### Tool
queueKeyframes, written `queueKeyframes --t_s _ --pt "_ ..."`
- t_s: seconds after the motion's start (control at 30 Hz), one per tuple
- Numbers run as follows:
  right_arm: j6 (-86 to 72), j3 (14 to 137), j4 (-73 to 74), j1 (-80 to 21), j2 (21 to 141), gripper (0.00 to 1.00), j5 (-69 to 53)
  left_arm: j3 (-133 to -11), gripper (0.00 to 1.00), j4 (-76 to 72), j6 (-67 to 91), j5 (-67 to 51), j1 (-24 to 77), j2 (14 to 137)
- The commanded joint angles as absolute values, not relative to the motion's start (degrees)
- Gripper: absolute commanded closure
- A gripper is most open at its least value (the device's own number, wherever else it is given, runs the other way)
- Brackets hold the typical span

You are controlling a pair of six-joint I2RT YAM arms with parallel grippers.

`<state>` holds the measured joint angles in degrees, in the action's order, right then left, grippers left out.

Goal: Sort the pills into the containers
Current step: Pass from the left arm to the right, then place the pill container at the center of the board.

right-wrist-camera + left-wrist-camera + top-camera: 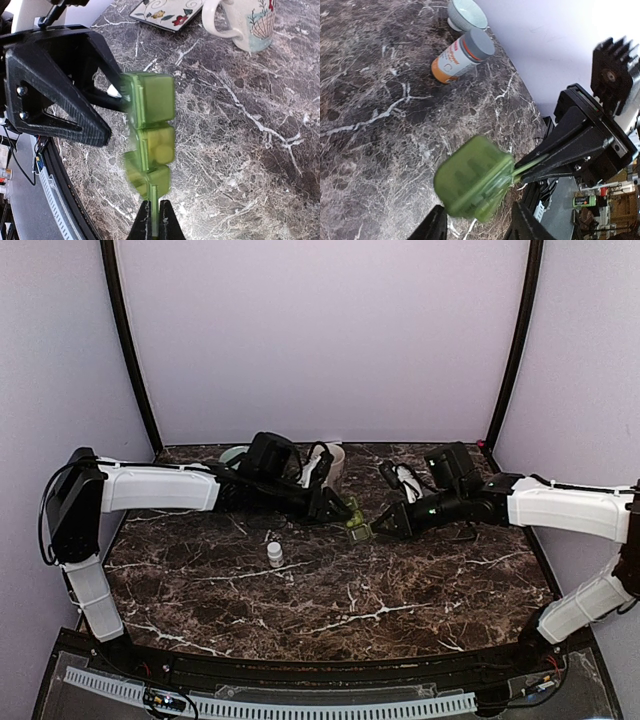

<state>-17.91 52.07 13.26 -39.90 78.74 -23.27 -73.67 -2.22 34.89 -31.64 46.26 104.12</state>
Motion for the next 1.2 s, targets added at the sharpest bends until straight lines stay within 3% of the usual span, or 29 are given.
queueKeyframes --t_s 0.0,0.17,0.9,1.17 --pt "-18.8 54.2 12.2 -39.5 80.7 1.00 -22.9 -72.1 0.49 0.8 34.3 -26.6 45.6 103.5" --pt "-18.5 56.3 14.2 -39.4 83.3 1.00 -22.2 -70.6 0.38 0.0 34.4 -23.7 45.0 101.9" --pt "-22.2 63.2 10.4 -36.4 104.8 1.00 -45.4 -56.4 0.42 -6.7 32.0 -7.2 44.3 87.5" --pt "-22.5 65.6 10.3 -36.5 110.5 1.00 -46.5 -50.9 0.42 -9.0 31.5 -3.0 44.3 85.1"
